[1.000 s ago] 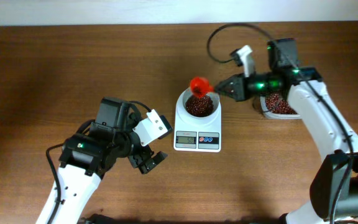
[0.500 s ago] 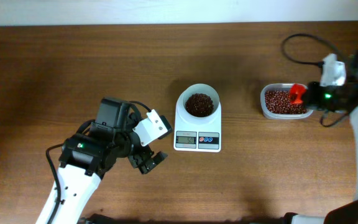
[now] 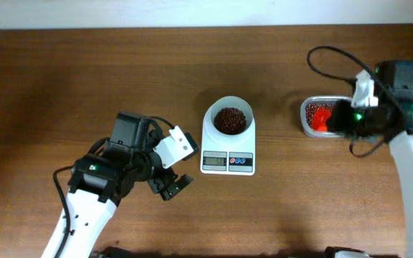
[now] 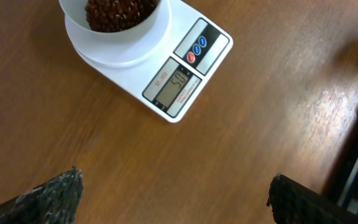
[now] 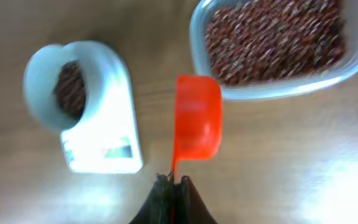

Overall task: Scoop and weigh 50g on scale
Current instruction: 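Lower the scoop onto the table in front and open right gripper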

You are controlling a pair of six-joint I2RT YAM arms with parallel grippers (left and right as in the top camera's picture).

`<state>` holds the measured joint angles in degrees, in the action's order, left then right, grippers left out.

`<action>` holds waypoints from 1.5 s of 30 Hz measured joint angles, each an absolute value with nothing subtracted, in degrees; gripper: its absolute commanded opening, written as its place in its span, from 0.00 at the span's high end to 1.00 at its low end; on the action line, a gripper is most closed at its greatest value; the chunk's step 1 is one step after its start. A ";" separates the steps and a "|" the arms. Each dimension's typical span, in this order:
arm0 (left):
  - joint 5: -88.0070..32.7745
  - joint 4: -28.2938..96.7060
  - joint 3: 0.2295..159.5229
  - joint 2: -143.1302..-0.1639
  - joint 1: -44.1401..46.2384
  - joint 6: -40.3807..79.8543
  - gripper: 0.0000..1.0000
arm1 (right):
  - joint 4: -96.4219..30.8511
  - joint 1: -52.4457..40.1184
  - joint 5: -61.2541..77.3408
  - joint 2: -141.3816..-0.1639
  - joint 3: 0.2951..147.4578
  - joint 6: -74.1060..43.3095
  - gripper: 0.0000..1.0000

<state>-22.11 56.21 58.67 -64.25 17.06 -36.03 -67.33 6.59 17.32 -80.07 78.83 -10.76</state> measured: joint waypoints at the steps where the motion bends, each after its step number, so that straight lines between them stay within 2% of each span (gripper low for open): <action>1: -22.09 56.10 58.67 -64.25 17.04 -36.03 0.01 | -68.01 6.61 18.63 -78.70 78.08 -10.79 0.96; 3: -22.11 56.07 58.72 -64.25 17.04 -36.03 0.01 | -66.28 6.63 21.32 -73.14 68.42 -12.38 0.96; 6: -22.11 56.21 58.74 -64.23 17.04 -36.01 0.01 | -55.22 6.98 25.36 -64.16 51.62 -14.02 0.96; 10: -22.11 56.23 58.78 -64.29 17.06 -36.03 0.01 | -42.72 13.74 32.08 -56.62 29.30 -16.80 0.96; 12: -22.11 56.14 58.78 -64.29 17.04 -36.03 0.01 | -36.51 18.28 37.67 -56.34 24.32 -17.08 0.96; 14: -22.11 56.16 58.78 -64.29 17.06 -36.03 0.01 | -35.57 22.17 39.53 -56.31 23.18 -17.37 0.95; 15: -22.11 56.16 58.78 -64.29 17.06 -36.03 0.01 | -35.44 23.81 40.01 -56.29 23.07 -17.41 0.78; 16: -22.11 56.16 58.78 -64.29 17.06 -36.03 0.01 | -35.48 25.50 39.99 -56.29 23.03 -17.56 0.72; 18: -22.11 56.16 58.78 -64.29 17.06 -36.03 0.01 | -35.51 26.55 37.36 -56.31 22.68 -17.74 0.72; 19: -22.11 56.16 58.78 -64.29 17.06 -36.01 0.01 | -35.66 26.65 36.27 -56.31 22.55 -17.80 0.68; 21: -22.11 56.16 58.78 -64.29 17.06 -36.03 0.01 | -35.70 26.68 34.11 -56.31 22.52 -17.85 0.52; 22: -22.11 56.16 58.78 -64.29 17.06 -36.03 0.01 | -35.92 26.72 32.77 -56.31 22.48 -18.09 0.29; 24: -22.11 56.16 58.78 -64.29 17.06 -36.03 0.01 | -35.90 26.72 30.74 -56.31 22.37 -19.18 0.06; 25: -22.11 56.16 58.78 -64.29 17.06 -36.01 0.01 | -35.97 26.72 30.20 -56.31 22.37 -19.79 0.01; 29: -22.11 56.16 58.78 -64.29 17.06 -36.03 0.01 | -33.32 26.72 26.68 -56.31 22.33 -21.65 0.01; 33: -22.11 56.16 58.78 -64.29 17.06 -36.03 0.01 | -32.34 26.87 45.25 -51.77 28.25 -14.52 0.01; 35: -22.11 56.14 58.78 -64.29 17.06 -36.03 0.01 | -32.53 26.87 48.95 -49.56 29.10 -13.69 0.01; 39: -22.11 56.16 58.78 -64.29 17.06 -36.03 0.01 | -32.73 26.87 50.50 -49.43 29.10 -12.88 0.01; 45: -22.11 56.14 58.78 -64.29 17.06 -36.01 0.01 | -35.86 25.39 50.28 -45.56 29.15 -4.23 0.01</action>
<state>-22.11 56.14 58.78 -64.29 17.06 -36.01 -35.86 25.39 50.28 -45.56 29.15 -4.23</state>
